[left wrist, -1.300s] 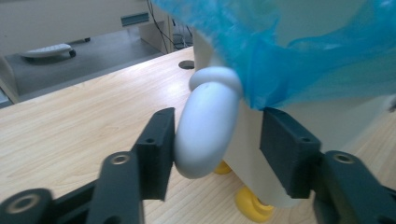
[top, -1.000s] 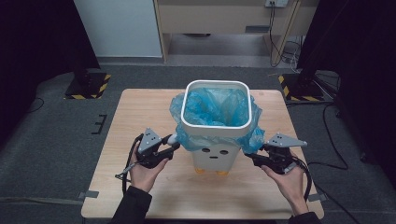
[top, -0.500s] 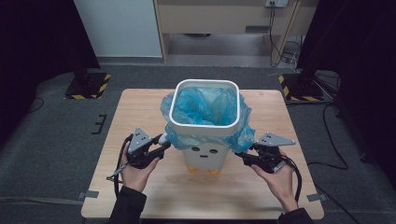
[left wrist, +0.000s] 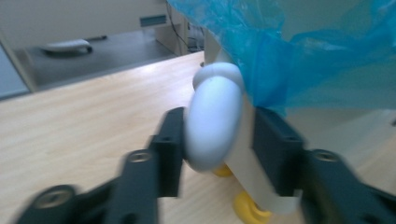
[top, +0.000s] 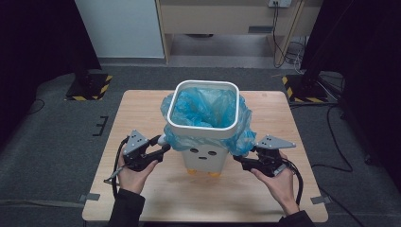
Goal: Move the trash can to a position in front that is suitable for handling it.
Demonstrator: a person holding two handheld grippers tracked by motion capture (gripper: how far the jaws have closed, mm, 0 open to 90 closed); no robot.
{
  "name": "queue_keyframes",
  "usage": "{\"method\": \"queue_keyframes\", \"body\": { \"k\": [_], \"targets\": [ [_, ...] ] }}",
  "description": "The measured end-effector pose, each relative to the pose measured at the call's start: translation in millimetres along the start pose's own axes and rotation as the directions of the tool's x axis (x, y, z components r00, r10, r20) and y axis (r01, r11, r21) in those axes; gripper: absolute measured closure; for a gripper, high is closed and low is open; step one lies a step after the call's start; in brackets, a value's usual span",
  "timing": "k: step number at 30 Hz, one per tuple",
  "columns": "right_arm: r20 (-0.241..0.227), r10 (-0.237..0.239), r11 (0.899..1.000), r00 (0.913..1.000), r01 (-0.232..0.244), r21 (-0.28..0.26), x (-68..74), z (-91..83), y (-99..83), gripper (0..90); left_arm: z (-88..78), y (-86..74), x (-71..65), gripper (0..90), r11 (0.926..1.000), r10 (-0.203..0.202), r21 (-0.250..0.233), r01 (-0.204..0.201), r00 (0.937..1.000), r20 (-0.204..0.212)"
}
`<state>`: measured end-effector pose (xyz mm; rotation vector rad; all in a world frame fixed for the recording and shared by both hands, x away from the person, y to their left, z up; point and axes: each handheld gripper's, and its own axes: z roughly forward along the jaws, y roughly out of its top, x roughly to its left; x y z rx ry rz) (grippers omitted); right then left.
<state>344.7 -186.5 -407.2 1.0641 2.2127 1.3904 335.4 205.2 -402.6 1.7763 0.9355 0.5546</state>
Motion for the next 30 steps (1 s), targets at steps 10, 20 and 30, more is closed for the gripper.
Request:
{"method": "queue_keyframes", "body": {
  "k": [10, 20, 30],
  "targets": [
    [-0.018, 0.029, 0.999, 0.9994, -0.030, -0.045, -25.8, -35.7, -19.4, 29.8, -25.8, -56.6, 22.6, 36.7, 0.9961, -0.024, 0.083, 0.031, 0.9963, -0.083],
    [0.118, 0.117, 0.988, 0.9861, -0.104, -0.115, -60.6, -60.3, -13.5, 28.7, -8.5, -110.9, 40.9, 23.1, 0.9739, -0.111, 0.185, 0.132, 0.9864, -0.121],
    [0.140, 0.135, 0.975, 0.9809, -0.106, -0.197, -63.8, -69.0, 31.5, 23.9, 10.5, -133.6, 57.4, 13.8, 0.9415, -0.146, 0.287, 0.177, 0.9813, -0.125]
  ]
}}
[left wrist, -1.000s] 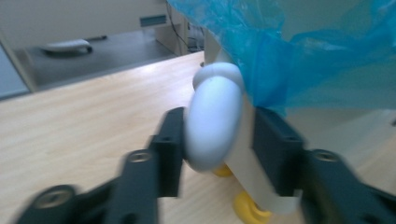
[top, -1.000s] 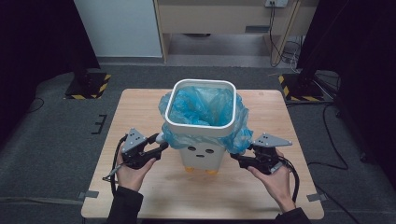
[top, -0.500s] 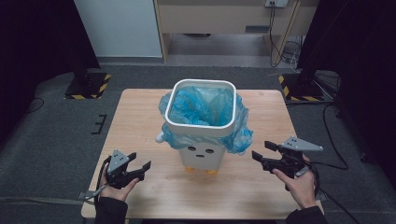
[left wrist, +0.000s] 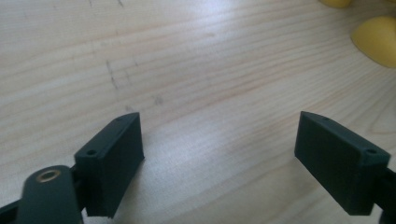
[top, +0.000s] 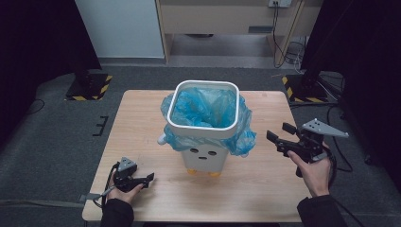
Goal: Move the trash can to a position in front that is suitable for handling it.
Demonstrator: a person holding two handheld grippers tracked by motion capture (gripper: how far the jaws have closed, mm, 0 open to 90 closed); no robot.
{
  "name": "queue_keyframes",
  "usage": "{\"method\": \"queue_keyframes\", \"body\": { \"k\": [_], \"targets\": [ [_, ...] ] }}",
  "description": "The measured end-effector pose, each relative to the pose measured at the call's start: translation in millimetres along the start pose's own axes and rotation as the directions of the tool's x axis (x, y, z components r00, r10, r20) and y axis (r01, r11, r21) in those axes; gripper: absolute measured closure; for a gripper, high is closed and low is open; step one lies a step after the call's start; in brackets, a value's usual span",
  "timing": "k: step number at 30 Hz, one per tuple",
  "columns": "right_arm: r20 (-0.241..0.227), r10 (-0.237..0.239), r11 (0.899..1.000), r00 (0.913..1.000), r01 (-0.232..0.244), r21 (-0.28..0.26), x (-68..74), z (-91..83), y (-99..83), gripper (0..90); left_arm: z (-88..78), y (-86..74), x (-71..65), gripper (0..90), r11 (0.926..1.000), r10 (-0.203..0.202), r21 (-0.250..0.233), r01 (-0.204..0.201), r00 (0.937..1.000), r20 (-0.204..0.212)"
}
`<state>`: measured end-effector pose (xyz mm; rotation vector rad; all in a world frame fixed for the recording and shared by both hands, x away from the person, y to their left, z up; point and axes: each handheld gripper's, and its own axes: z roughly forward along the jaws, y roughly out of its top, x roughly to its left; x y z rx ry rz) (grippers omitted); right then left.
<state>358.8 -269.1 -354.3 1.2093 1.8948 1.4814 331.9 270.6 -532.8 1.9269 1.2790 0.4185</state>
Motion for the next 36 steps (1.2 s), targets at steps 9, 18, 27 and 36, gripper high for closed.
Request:
{"method": "queue_keyframes", "body": {
  "k": [9, 18, 27, 36],
  "targets": [
    [-0.044, -0.019, 1.000, 0.9989, 0.018, -0.019, 22.5, 9.7, 36.9, 22.7, 4.2, 0.5, -7.0, 8.1, 0.9976, 0.064, 0.027, -0.063, 0.9975, -0.030],
    [-0.087, 0.005, 0.996, 0.9962, -0.012, -0.090, 35.6, 10.9, 72.4, 19.9, 10.8, 2.8, -16.1, 0.0, 0.9872, 0.139, 0.086, -0.134, 0.9887, -0.056],
    [-0.101, -0.048, 0.993, 0.9937, 0.037, -0.113, 55.0, 17.0, 118.9, 19.7, 10.5, 2.5, -16.8, 0.0, 0.9870, 0.139, 0.090, -0.133, 0.9883, -0.064],
    [-0.111, -0.058, 0.991, 0.9922, 0.043, -0.130, 65.5, 25.6, 149.6, 19.1, 10.7, 2.6, -17.4, 0.0, 0.9879, 0.135, 0.086, -0.129, 0.9882, -0.072]
  ]
}}
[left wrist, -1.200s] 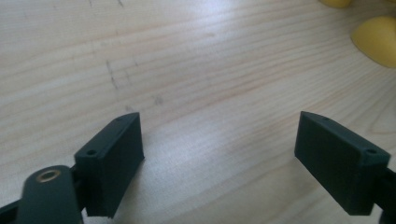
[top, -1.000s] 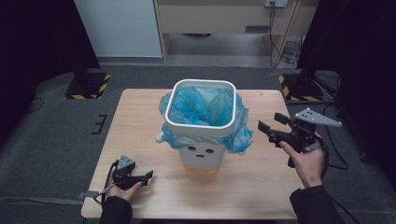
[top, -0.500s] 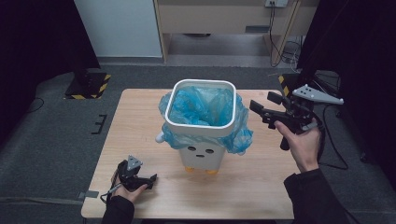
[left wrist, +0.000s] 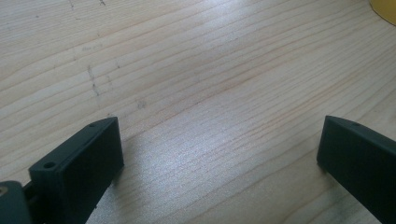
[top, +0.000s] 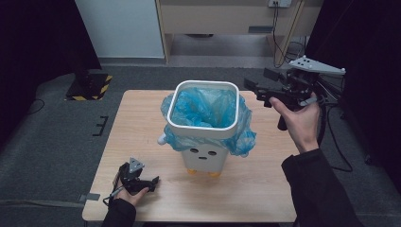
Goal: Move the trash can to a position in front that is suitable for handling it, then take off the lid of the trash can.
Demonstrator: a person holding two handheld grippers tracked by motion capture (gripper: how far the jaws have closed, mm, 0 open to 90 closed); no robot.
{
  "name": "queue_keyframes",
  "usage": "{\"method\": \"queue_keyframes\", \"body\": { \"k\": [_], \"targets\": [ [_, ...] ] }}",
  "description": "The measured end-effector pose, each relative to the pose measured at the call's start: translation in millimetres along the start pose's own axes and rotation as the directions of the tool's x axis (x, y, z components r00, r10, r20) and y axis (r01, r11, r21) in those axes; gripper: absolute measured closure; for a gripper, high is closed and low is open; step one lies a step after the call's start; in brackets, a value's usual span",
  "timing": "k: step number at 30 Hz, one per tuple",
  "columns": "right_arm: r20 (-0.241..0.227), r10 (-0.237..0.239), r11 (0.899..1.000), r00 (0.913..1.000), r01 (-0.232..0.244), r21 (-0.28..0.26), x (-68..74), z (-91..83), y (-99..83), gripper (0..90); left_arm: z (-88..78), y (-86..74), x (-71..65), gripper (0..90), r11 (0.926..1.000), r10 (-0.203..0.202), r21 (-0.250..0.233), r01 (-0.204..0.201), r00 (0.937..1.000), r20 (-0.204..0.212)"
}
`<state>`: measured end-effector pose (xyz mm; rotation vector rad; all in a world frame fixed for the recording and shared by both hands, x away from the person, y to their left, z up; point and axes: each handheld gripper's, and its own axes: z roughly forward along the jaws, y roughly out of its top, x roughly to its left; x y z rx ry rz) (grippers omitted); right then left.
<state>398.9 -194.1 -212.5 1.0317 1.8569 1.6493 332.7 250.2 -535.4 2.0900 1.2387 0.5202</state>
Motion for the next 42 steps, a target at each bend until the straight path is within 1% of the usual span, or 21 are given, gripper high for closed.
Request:
{"method": "queue_keyframes", "body": {
  "k": [3, 5, 8, 12, 14, 16, 20, 23, 26, 28, 30, 32, 35, 38, 40, 42],
  "targets": [
    [-0.010, -0.001, 1.000, 0.9999, 0.001, 0.017, 2.0, 7.5, 3.0, 19.0, 0.0, 0.2, -0.3, 0.0, 1.0000, -0.003, 0.001, 0.003, 1.0000, -0.002],
    [-0.016, 0.000, 1.000, 0.9999, 0.000, 0.016, 2.5, 11.8, 4.5, 19.0, 0.1, 0.1, -0.3, 0.0, 1.0000, -0.003, 0.000, 0.003, 1.0000, -0.002],
    [-0.029, 0.019, 1.000, 0.9994, -0.019, 0.017, 2.8, 17.6, 5.1, 19.0, 0.0, 0.1, -0.3, 0.0, 1.0000, -0.003, 0.000, 0.003, 1.0000, -0.002],
    [-0.037, 0.013, 0.999, 0.9992, -0.012, 0.036, 4.0, 26.6, 5.5, 19.0, 0.0, 0.1, -0.3, 0.0, 1.0000, -0.003, 0.001, 0.003, 1.0000, -0.002],
    [-0.041, 0.010, 0.999, 0.9991, -0.008, 0.044, 3.9, 32.2, 7.2, 19.0, 0.1, 0.1, -0.3, 0.0, 1.0000, -0.003, 0.000, 0.003, 1.0000, -0.002],
    [-0.049, 0.016, 0.999, 0.9987, -0.013, 0.053, 3.4, 38.6, 8.8, 19.1, -0.3, 0.3, -0.2, 0.0, 1.0000, -0.003, 0.004, 0.003, 1.0000, 0.000],
    [-0.048, 0.017, 0.996, 0.9987, -0.013, 0.083, 2.5, 53.5, 8.4, 20.0, -0.2, 0.3, -0.2, 0.0, 1.0000, -0.002, 0.004, 0.002, 1.0000, -0.001],
    [-0.061, 0.026, 0.995, 0.9978, -0.020, 0.098, 3.1, 63.2, 7.4, 20.0, -0.2, 0.3, -0.2, 0.0, 1.0000, -0.003, 0.004, 0.003, 1.0000, 0.000],
    [-0.074, 0.015, 0.990, 0.9971, -0.005, 0.138, 6.0, 73.7, 3.7, 21.6, -0.2, 0.3, -0.3, 0.0, 1.0000, -0.003, 0.004, 0.003, 1.0000, -0.001],
    [-0.074, 0.007, 0.986, 0.9973, 0.005, 0.166, 7.5, 81.8, 0.8, 21.8, -0.2, 0.3, -0.3, 0.0, 1.0000, -0.003, 0.004, 0.003, 1.0000, -0.001],
    [-0.086, 0.010, 0.985, 0.9962, 0.005, 0.175, 8.6, 87.7, -0.5, 22.1, -0.2, 0.3, -0.3, 0.0, 1.0000, -0.003, 0.004, 0.003, 1.0000, -0.001],
    [-0.084, 0.000, 0.983, 0.9964, 0.016, 0.185, 10.1, 92.5, -1.5, 22.3, -0.2, 0.3, -0.3, 0.0, 1.0000, -0.004, 0.004, 0.004, 1.0000, -0.001],
    [-0.073, -0.023, 0.977, 0.9971, 0.038, 0.208, 9.4, 98.2, -5.1, 23.0, -0.1, 0.4, -0.4, 0.0, 1.0000, -0.004, 0.004, 0.004, 1.0000, -0.001],
    [-0.076, -0.013, 0.974, 0.9971, 0.029, 0.226, 8.7, 101.4, -9.5, 23.1, 0.0, 0.5, -0.4, 0.0, 1.0000, -0.003, 0.004, 0.003, 1.0000, -0.001],
    [-0.070, -0.024, 0.969, 0.9972, 0.040, 0.243, 8.6, 102.8, -11.4, 23.4, 0.1, 0.6, -0.4, 0.0, 1.0000, -0.003, 0.004, 0.003, 1.0000, -0.001],
    [-0.066, -0.019, 0.966, 0.9976, 0.036, 0.257, 7.2, 103.9, -12.9, 23.7, 0.1, 0.7, -0.4, 0.0, 1.0000, -0.003, 0.004, 0.003, 1.0000, -0.001]
  ]
}}
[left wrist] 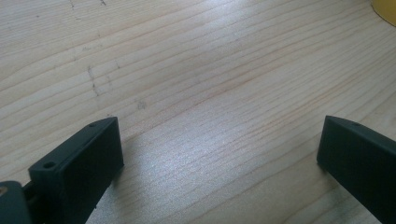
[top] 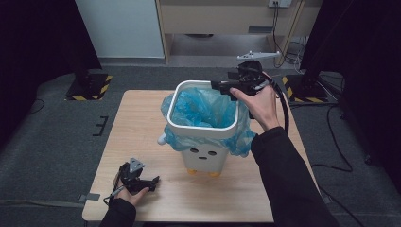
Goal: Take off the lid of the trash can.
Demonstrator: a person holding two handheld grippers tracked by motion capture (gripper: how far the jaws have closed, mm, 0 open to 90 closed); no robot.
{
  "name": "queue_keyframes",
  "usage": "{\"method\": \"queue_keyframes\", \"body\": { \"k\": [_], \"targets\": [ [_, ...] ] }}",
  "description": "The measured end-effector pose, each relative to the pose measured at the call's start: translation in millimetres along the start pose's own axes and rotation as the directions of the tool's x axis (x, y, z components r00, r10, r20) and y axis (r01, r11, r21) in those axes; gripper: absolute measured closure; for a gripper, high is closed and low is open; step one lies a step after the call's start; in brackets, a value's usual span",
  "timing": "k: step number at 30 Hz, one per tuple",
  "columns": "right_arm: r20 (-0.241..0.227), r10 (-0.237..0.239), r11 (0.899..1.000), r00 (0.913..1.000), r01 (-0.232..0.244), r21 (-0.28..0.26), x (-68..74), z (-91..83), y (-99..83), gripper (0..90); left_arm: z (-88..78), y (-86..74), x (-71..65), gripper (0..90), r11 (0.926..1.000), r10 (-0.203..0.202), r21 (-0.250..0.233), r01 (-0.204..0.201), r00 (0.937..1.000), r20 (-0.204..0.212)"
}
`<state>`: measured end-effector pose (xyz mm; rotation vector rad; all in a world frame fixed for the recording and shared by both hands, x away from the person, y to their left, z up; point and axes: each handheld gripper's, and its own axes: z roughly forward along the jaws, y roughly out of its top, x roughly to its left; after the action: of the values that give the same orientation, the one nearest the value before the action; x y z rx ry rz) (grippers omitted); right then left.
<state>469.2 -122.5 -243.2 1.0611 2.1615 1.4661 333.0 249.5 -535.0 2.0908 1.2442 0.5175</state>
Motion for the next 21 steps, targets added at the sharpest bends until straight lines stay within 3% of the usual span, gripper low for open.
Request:
{"method": "queue_keyframes", "body": {
  "k": [4, 8, 11, 21],
  "targets": [
    [-0.037, 0.046, 0.999, 0.9983, -0.046, 0.001, -4.4, 0.8, -1.6, 25.3, 0.2, 0.2, 0.0, 0.0, 1.0000, 0.000, 0.000, 0.000, 1.0000, 0.000],
    [-0.048, 0.047, 0.999, 0.9977, -0.046, 0.015, -3.9, 3.0, -2.0, 26.2, 0.4, 0.5, -0.1, 0.0, 1.0000, -0.001, 0.001, 0.001, 1.0000, 0.000],
    [-0.035, 0.024, 0.998, 0.9991, -0.022, 0.057, -1.5, 10.5, -4.8, 28.3, 0.4, 0.6, -0.1, 0.0, 1.0000, -0.001, 0.001, 0.001, 1.0000, 0.000],
    [-0.072, 0.052, 0.995, 0.9960, -0.046, 0.084, -12.5, 15.6, -13.2, 51.7, 0.8, 0.9, 0.1, 0.0, 1.0000, 0.001, 0.001, -0.001, 1.0000, 0.000]
  ]
}}
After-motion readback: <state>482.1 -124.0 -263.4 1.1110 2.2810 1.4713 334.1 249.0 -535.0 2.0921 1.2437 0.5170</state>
